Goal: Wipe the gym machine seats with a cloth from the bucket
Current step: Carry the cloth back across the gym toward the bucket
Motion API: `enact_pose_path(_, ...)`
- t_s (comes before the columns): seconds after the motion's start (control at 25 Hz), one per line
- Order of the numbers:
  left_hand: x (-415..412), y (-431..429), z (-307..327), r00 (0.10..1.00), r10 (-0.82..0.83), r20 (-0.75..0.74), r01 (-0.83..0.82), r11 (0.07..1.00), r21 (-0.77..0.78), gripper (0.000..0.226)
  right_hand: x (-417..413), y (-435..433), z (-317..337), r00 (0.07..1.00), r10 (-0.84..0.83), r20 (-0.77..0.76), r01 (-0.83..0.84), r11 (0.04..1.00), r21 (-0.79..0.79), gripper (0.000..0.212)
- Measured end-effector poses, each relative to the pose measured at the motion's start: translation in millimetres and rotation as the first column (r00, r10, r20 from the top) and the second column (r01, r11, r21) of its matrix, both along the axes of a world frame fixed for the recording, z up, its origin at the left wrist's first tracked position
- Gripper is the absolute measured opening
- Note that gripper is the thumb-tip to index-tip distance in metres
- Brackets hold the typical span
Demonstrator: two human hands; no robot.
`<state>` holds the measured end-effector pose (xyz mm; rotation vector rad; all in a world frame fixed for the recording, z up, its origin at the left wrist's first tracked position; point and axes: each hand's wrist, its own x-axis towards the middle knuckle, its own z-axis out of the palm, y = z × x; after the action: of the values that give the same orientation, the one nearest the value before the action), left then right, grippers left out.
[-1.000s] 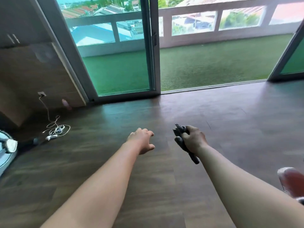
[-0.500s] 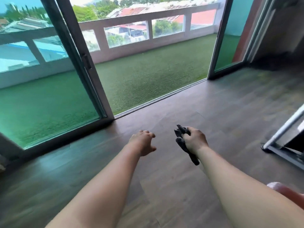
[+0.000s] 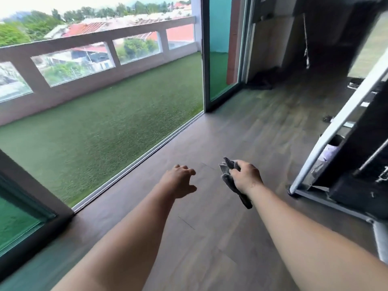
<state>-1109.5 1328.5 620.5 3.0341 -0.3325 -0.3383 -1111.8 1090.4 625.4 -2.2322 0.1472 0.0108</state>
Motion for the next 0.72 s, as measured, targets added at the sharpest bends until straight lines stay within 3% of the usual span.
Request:
enact_pose_path(0.44, 361.5, -114.9, 5.3, 0.97, -0.238, 0.048, 0.241, 0.968, -0.068, 0.063, 298.6, -109.1, 11.8, 0.963, -0.267, 0.032, 0.269, 0.963, -0.035, 0.024)
enact_pose_path(0.72, 587.9, -189.6, 7.3, 0.898, -0.44, 0.012, 0.44, 0.897, -0.045, 0.062, 480.9, -162.8, 12.4, 0.873, -0.487, 0.015, 0.487, 0.872, -0.048, 0.013)
